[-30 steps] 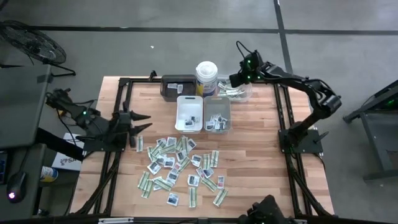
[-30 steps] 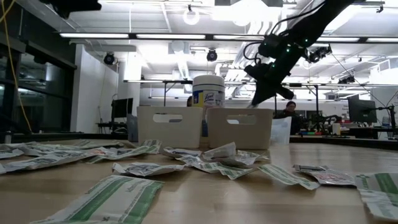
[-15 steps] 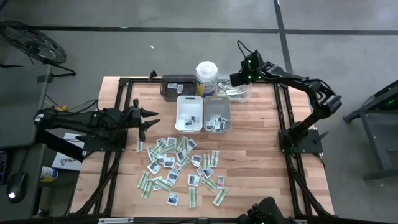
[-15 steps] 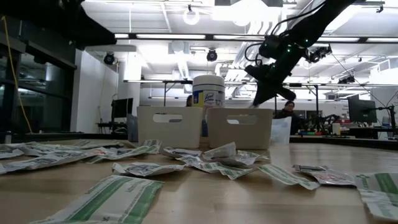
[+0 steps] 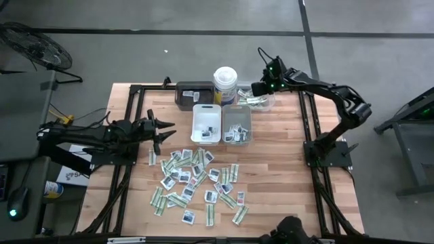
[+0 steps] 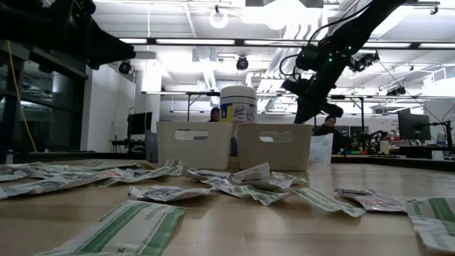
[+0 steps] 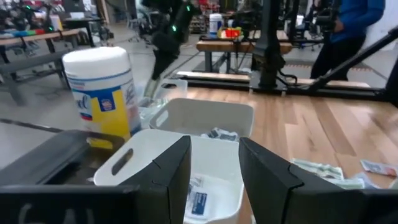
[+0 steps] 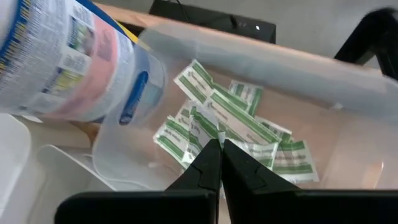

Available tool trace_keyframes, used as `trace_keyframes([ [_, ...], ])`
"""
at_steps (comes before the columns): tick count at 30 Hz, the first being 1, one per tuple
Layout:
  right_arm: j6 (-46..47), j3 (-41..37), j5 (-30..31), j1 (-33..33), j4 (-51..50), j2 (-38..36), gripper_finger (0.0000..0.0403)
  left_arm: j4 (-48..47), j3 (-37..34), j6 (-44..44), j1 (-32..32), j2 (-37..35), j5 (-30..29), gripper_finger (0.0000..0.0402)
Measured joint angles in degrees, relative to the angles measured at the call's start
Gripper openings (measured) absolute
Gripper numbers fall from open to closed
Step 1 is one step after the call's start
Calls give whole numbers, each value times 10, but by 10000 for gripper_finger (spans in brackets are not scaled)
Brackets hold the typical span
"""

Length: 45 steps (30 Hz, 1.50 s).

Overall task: Pick & Place First Aid Supplies
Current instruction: Put the band aid into the transparent bin

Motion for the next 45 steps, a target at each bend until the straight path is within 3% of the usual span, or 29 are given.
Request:
trace_keyframes([
  [6,4,0,-7,7,-13,22,23,1,0,6,0,0,1,133],
  [19,13,0,-2,-6,-39,30,131,0,0,4,0,0,9,133],
  [26,13,0,-12,-18,-40,-3,170,-2,0,6,0,0,22,133],
  [30,18,0,-48,-18,-50,-41,176,-4,0,6,0,0,39,133],
  [37,-37,0,-82,58,-111,-103,172,-5,0,6,0,0,71,133],
  [45,-32,0,-80,217,-151,-130,170,-5,1,6,0,0,72,133],
])
